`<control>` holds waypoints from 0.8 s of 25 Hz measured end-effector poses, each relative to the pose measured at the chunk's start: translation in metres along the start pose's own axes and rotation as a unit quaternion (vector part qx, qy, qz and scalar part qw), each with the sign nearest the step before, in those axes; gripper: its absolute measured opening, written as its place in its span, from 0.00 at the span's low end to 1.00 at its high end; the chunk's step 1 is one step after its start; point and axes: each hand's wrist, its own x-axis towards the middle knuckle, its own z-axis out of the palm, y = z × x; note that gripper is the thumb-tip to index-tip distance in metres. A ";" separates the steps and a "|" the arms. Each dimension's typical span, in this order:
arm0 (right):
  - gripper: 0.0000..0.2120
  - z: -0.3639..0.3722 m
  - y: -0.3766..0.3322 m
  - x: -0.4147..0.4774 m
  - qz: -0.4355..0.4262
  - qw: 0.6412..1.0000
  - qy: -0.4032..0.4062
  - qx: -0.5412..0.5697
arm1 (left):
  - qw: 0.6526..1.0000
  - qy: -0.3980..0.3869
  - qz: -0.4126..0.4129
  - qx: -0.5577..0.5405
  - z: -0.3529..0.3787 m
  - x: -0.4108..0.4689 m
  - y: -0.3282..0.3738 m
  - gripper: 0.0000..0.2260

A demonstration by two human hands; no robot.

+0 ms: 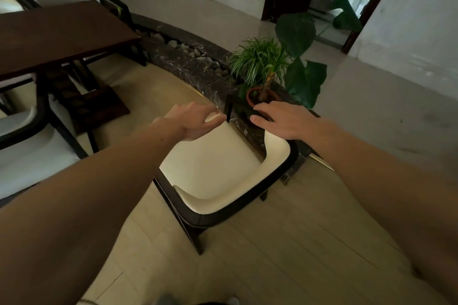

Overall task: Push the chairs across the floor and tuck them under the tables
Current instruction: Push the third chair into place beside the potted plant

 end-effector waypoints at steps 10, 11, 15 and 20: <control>0.33 0.045 0.091 0.027 -0.023 0.999 0.001 -0.040 | 0.997 -0.028 -0.072 -0.023 0.064 0.068 0.034 0.30; 0.33 0.053 0.098 0.034 -0.021 0.998 0.001 -0.053 | 0.997 -0.036 -0.067 -0.033 0.073 0.077 0.031 0.30; 0.33 0.065 0.111 0.046 -0.013 0.998 0.000 -0.066 | 0.995 -0.046 -0.062 -0.056 0.093 0.095 0.026 0.29; 0.35 0.090 0.121 0.070 -0.040 0.995 -0.052 -0.074 | 0.992 -0.071 -0.090 -0.060 0.121 0.105 0.020 0.29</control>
